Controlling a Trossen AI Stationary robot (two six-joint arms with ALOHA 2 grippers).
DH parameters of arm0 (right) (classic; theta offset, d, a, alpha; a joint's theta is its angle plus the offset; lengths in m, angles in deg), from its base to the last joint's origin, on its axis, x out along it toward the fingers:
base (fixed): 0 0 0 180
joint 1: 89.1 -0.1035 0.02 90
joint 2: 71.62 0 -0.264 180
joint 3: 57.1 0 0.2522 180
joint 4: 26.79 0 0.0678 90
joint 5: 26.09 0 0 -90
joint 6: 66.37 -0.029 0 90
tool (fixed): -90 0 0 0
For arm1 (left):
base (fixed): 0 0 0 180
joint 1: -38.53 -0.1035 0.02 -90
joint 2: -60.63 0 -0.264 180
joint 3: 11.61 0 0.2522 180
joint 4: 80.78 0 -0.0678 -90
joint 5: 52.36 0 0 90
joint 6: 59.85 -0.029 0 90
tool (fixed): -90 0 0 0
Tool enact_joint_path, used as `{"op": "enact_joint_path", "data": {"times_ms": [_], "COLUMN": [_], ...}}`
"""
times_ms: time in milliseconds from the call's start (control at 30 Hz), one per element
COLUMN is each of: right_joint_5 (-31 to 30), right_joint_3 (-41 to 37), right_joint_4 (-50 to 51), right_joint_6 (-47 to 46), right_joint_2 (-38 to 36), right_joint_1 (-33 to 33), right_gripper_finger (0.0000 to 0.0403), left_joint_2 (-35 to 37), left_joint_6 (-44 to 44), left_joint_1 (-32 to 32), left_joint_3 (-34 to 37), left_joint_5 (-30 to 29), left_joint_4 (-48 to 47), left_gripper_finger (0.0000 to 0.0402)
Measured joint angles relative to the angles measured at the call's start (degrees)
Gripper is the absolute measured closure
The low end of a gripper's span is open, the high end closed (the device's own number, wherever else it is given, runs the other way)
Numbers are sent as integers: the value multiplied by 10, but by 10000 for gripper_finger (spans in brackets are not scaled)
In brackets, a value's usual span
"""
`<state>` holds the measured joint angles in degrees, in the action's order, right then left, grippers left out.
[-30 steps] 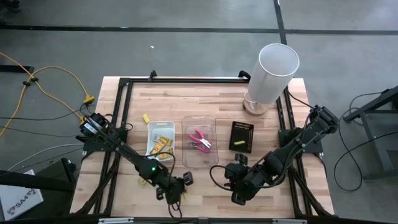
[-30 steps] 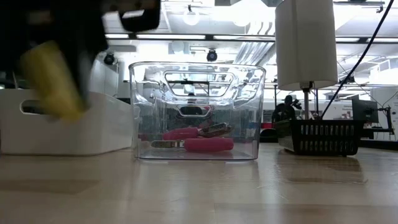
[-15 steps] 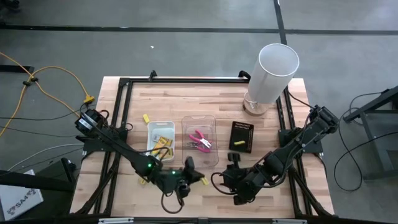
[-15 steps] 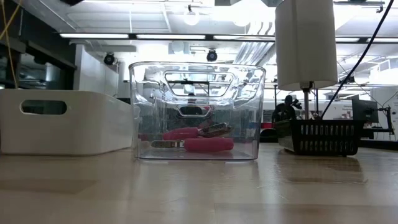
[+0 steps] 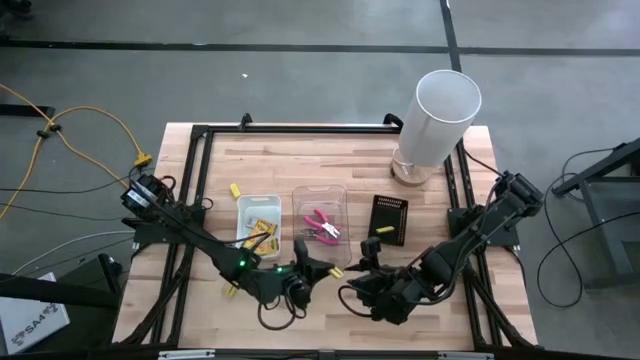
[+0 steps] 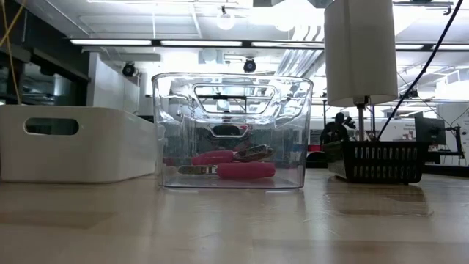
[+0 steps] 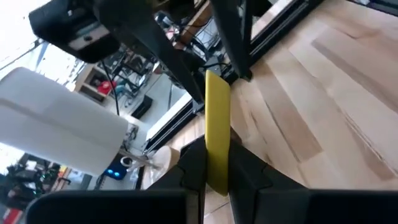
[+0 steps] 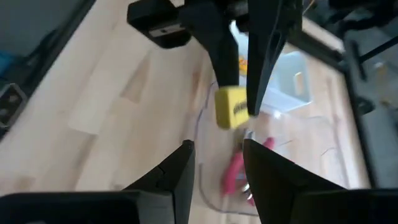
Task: Pick & Place School Supplies
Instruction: Put the yellow eraser into the black basket
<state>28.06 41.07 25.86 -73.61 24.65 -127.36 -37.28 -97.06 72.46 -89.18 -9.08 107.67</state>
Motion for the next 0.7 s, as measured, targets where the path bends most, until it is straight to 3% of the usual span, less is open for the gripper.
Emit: {"op": "enact_joint_path", "data": {"times_ms": [233, 700], "right_joint_5": [-53, -57], "right_joint_3": [0, 0], "right_joint_4": [-11, -24], "right_joint_6": [42, 60], "right_joint_2": [7, 7], "right_joint_1": [4, 22], "right_gripper_finger": [275, 275], "left_joint_2": [0, 0], "left_joint_6": [15, 33], "left_joint_1": [-16, -35], "left_joint_3": [0, 0], "left_joint_5": [-1, 9], "left_joint_4": [1, 2], "left_gripper_finger": [368, 368]}}
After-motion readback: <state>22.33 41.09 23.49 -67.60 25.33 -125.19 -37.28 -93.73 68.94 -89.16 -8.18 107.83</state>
